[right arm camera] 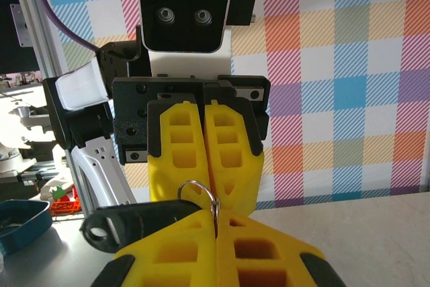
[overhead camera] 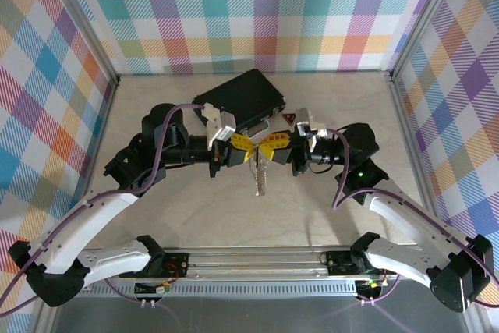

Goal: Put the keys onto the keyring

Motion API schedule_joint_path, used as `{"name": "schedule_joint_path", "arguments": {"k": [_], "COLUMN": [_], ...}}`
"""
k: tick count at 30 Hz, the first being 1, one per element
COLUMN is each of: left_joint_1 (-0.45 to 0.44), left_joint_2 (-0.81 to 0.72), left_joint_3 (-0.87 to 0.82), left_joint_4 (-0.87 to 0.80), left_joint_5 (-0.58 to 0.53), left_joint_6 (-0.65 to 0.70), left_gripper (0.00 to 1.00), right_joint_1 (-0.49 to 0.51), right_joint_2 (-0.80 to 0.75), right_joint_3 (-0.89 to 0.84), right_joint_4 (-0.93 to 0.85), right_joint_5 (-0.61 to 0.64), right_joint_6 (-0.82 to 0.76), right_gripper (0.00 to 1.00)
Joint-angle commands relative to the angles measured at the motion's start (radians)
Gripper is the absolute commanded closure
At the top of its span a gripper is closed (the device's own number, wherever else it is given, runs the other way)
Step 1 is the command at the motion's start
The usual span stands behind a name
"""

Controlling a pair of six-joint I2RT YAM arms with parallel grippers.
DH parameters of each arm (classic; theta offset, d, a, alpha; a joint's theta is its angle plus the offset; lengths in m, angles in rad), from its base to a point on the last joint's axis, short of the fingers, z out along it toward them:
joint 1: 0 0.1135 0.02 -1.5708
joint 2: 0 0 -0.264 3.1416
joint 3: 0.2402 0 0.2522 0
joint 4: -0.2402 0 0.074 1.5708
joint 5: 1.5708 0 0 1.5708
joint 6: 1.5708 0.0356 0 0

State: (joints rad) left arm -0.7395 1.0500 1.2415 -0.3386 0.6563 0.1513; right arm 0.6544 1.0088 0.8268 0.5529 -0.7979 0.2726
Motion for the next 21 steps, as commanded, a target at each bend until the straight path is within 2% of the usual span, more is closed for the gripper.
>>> {"name": "schedule_joint_path", "arguments": {"k": [1, 6, 21], "left_joint_1": [-0.021, -0.020, -0.024], "left_joint_2": [0.005, -0.016, -0.004], "left_joint_3": [0.032, 0.032, 0.078], "left_joint_4": [0.010, -0.027, -0.092], "left_joint_5": [-0.002, -0.039, -0.047], "left_joint_6": [0.022, 0.065, 0.126], "left_gripper": [0.87, 0.79, 0.86], "right_joint_1": [0.005, 0.006, 0.005], "right_joint_2": [-0.001, -0.006, -0.006], "right_joint_3": [0.032, 0.032, 0.043], "right_joint_4": [-0.001, -0.005, -0.034], "right_joint_5": [-0.013, -0.015, -0.024], "right_joint_6": [-0.022, -0.026, -0.036], "right_gripper": [1.00, 1.00, 1.00]}}
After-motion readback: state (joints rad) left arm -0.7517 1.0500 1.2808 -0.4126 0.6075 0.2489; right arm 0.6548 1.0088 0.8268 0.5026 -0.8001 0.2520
